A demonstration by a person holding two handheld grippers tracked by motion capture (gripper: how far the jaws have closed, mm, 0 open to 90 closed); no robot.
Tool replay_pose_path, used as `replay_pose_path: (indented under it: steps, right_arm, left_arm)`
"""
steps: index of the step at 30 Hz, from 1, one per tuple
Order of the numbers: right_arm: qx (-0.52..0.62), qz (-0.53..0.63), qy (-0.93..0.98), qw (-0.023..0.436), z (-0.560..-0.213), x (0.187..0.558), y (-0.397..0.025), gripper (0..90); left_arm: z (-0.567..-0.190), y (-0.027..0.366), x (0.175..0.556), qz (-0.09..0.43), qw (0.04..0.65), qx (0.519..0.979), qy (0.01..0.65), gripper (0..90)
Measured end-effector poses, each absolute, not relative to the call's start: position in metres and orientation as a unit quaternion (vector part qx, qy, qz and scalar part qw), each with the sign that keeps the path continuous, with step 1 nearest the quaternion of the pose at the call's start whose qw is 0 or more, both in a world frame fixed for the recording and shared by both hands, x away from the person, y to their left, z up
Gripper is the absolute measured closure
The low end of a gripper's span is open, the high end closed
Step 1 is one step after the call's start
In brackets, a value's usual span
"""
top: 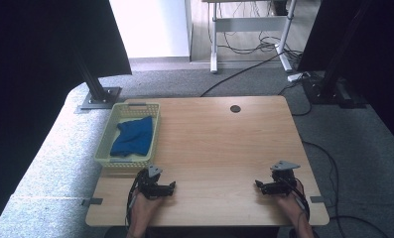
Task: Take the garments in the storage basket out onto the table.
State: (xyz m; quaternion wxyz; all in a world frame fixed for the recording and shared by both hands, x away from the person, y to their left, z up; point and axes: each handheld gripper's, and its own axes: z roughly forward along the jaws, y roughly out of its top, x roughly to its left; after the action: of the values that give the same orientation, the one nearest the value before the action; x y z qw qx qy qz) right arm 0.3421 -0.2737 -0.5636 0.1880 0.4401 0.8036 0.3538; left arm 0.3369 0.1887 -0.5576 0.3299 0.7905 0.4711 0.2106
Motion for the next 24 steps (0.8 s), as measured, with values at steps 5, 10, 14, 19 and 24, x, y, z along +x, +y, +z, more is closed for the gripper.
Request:
replay_pose_path:
  steps: [5,10,14,19,24]
  right_arm:
    - [0.44,0.354,0.804,0.188,-0.5637,0.342,-0.2737,5.7]
    - [0.439,0.354,0.804,0.188,-0.5637,0.342,-0.2737,5.7]
    - [0.438,0.354,0.804,0.188,-0.5637,0.3419,-0.2737,5.7]
    - [0.438,0.354,0.805,0.187,-0.5637,0.3418,-0.2737,5.7]
    - [0.438,0.354,0.805,0.187,-0.5637,0.3418,-0.2737,5.7]
  left_arm:
    - [-0.5577,0.1883,0.3378,0.211,0.33,0.79,0.472,2.6]
    - [-0.5578,0.1883,0.3381,0.211,0.33,0.79,0.472,2.6]
    - [-0.5579,0.1883,0.3384,0.21,0.328,0.79,0.473,0.8]
    - [-0.5579,0.1883,0.3384,0.21,0.328,0.79,0.473,0.8]
    - [-0.5579,0.1884,0.3385,0.21,0.328,0.791,0.473,0.8]
